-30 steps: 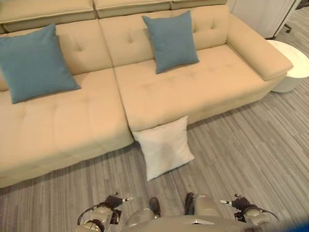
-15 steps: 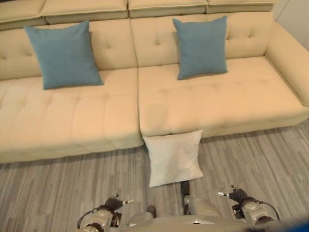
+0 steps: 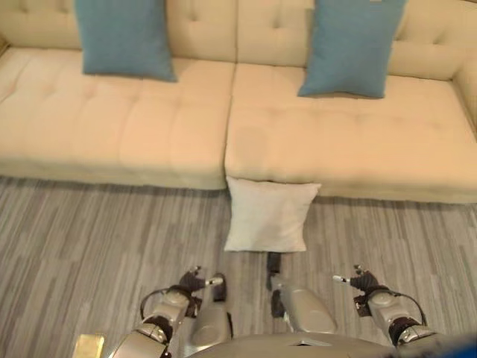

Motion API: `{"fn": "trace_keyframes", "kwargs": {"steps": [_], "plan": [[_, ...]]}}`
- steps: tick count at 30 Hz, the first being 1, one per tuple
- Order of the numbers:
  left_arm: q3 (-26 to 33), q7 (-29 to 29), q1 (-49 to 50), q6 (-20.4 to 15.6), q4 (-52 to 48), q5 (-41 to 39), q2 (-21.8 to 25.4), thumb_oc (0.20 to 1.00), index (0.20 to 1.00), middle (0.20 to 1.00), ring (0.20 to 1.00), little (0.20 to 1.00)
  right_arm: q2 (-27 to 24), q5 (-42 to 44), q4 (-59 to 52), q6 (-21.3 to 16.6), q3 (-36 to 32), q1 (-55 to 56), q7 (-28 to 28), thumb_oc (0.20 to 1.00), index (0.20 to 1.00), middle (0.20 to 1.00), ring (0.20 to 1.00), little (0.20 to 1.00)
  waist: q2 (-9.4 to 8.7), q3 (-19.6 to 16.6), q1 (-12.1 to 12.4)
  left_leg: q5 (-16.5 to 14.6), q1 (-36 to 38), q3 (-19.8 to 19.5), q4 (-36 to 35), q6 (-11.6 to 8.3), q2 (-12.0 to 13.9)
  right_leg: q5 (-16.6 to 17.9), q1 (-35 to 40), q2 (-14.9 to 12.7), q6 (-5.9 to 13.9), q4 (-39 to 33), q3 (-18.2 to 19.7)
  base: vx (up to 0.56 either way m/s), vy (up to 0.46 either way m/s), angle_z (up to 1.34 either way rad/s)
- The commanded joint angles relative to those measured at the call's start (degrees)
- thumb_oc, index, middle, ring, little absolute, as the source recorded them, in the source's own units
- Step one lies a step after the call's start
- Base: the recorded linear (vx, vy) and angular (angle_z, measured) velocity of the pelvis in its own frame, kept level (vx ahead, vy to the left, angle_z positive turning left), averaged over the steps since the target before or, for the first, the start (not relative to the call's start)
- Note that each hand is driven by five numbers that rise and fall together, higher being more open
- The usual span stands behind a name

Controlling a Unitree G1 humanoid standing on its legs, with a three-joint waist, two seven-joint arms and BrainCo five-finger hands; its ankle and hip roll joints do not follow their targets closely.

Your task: Pick up all the scattered cushions and arrange them neatly on the sofa.

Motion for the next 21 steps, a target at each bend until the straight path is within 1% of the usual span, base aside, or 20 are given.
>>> {"fn": "trace_keyframes", "kwargs": {"steps": [1, 3, 5, 6, 7, 8, 9, 11, 14, 17, 20, 21], "plan": [[2.2, 0.5, 0.1, -0.9, 1.3, -0.2, 1.8, 1.0, 1.0, 1.0, 1.0, 1.0, -0.7, -0.9, 0.1, -0.3, 2.0, 0.3, -0.1, 1.0, 1.0, 1.0, 1.0, 1.0, 1.3, -2.7, 1.3, -0.8, -4.5, 3.1, 4.0, -0.6, 0.5, -6.7, 3.2, -4.2, 6.44, 8.3, 3.0, 0.02, 0.197, -0.88], [2.9, 0.6, 0.5, -0.9, 1.7, -0.1, 2.4, 1.0, 1.0, 1.0, 1.0, 1.0, -0.3, -1.2, 0.0, -0.3, 2.4, -0.3, 0.0, 1.0, 1.0, 1.0, 1.0, 1.0, 1.17, -2.4, 1.9, -1.3, -3.3, 4.6, 3.8, -0.21, 0.4, -5.8, 2.6, -4.4, 6.95, 8.8, 4.0, 0.02, 0.153, -0.79], [3.3, 0.6, 0.8, -0.9, 2.1, 0.4, 3.0, 1.0, 1.0, 1.0, 1.0, 1.0, -0.1, -1.2, -0.6, -0.5, 2.5, -0.5, 0.2, 1.0, 1.0, 1.0, 1.0, 1.0, 1.31, -2.3, 1.9, -1.6, -2.8, 4.8, 4.0, 0.12, 0.1, -5.6, 2.3, -4.6, 7.12, 9.5, 5.0, 0.03, 0.099, -0.65], [3.4, 0.6, 1.0, -1.0, 2.2, 0.6, 3.3, 1.0, 1.0, 1.0, 1.0, 1.0, 0.0, -1.3, -0.9, -0.6, 2.5, -0.4, 0.4, 1.0, 1.0, 1.0, 1.0, 1.0, 1.31, -2.3, 1.9, -1.9, -2.4, 5.1, 4.0, 0.22, 0.0, -5.3, 2.3, -4.9, 7.11, 9.1, 4.8, 0.02, 0.076, -0.39], [3.8, 0.9, 1.1, -1.2, 2.4, 0.7, 3.3, 1.0, 1.0, 1.0, 1.0, 1.0, 0.0, -1.7, -1.3, -0.6, 2.7, -0.7, 0.3, 1.0, 1.0, 1.0, 1.0, 1.0, 1.22, -2.2, 2.1, -2.3, -2.1, 5.7, 4.1, 0.32, -0.1, -4.3, 2.3, -5.8, 7.26, 8.1, 4.0, 0.01, 0.053, -0.24], [4.2, 1.0, 1.0, -1.2, 2.3, 0.4, 3.5, 1.0, 1.0, 1.0, 1.0, 1.0, 0.0, -1.8, -1.4, -0.7, 2.9, -1.0, 0.3, 1.0, 1.0, 1.0, 1.0, 1.0, 1.25, -2.2, 2.3, -2.4, -2.1, 6.3, 4.1, 0.21, -0.1, -3.4, 2.1, -6.3, 7.43, 6.9, 3.3, 0.0, -0.004, -0.38], [4.5, 1.2, 0.6, -1.5, 2.2, 0.1, 3.9, 1.0, 1.0, 1.0, 1.0, 1.0, -0.1, -1.8, -1.7, -0.9, 2.9, -1.4, 0.2, 1.0, 1.0, 1.0, 1.0, 1.0, 1.49, -1.9, 2.3, -2.3, -2.4, 6.1, 4.6, -0.08, 0.1, -2.9, 1.6, -6.4, 7.57, 6.1, 3.5, 0.01, -0.059, -0.24], [4.9, 1.5, 0.0, -1.7, 1.8, -0.5, 4.1, 1.0, 1.0, 1.0, 1.0, 1.0, -0.6, -2.0, -1.5, -1.0, 2.7, -1.3, -0.1, 1.0, 1.0, 1.0, 1.0, 1.0, 1.36, -1.9, 2.4, -2.0, -3.0, 5.8, 5.2, -0.77, 0.4, -3.0, 2.7, -6.9, 7.27, 3.9, 2.5, 0.02, -0.091, 0.11], [5.5, 2.2, -0.7, -2.0, 0.2, -2.5, 4.2, 1.0, 1.0, 1.0, 1.0, 1.0, -1.3, -1.4, -2.1, -1.1, 2.5, -1.4, -0.4, 1.0, 1.0, 1.0, 1.0, 1.0, 1.44, -1.8, 2.7, -1.2, -4.1, 4.7, 5.2, -1.58, 1.2, -3.3, 2.9, -6.4, 6.8, 3.0, 1.4, -0.02, -0.12, 0.16], [6.0, 4.0, -2.8, -2.8, -1.9, -5.7, 4.4, 1.0, 1.0, 1.0, 1.0, 1.0, -2.2, 0.2, -4.1, -1.5, 2.3, -2.5, -1.5, 1.0, 1.0, 1.0, 1.0, 1.0, 1.71, 0.1, 2.7, 0.0, -7.6, 3.7, 5.9, -2.03, 1.7, -3.4, 0.3, -6.2, 6.45, 3.7, 0.6, -0.11, -0.114, 0.25], [6.4, 7.0, -5.5, -4.0, -3.5, -9.2, 4.5, 1.0, 1.0, 1.0, 1.0, 1.0, -3.2, 1.8, -6.6, -2.3, 2.2, -4.6, -3.2, 1.0, 1.0, 1.0, 1.0, 1.0, 1.96, 2.1, 2.6, 0.5, -11.6, 3.2, 7.4, -2.04, 1.7, -3.3, -4.5, -6.0, 6.17, 6.1, 0.8, -0.17, -0.071, -0.02], [6.7, 10.0, -9.7, -5.6, -5.0, -14.0, 4.6, 1.0, 1.0, 1.0, 1.0, 1.0, -4.5, 3.9, -9.6, -2.9, 2.5, -8.7, -5.5, 1.0, 1.0, 1.0, 1.0, 1.0, 2.12, 4.0, 2.4, 1.0, -16.9, 2.9, 9.7, -2.03, 1.9, -3.5, -10.7, -5.7, 5.88, 9.8, 1.1, -0.21, -0.081, -0.07]]}}
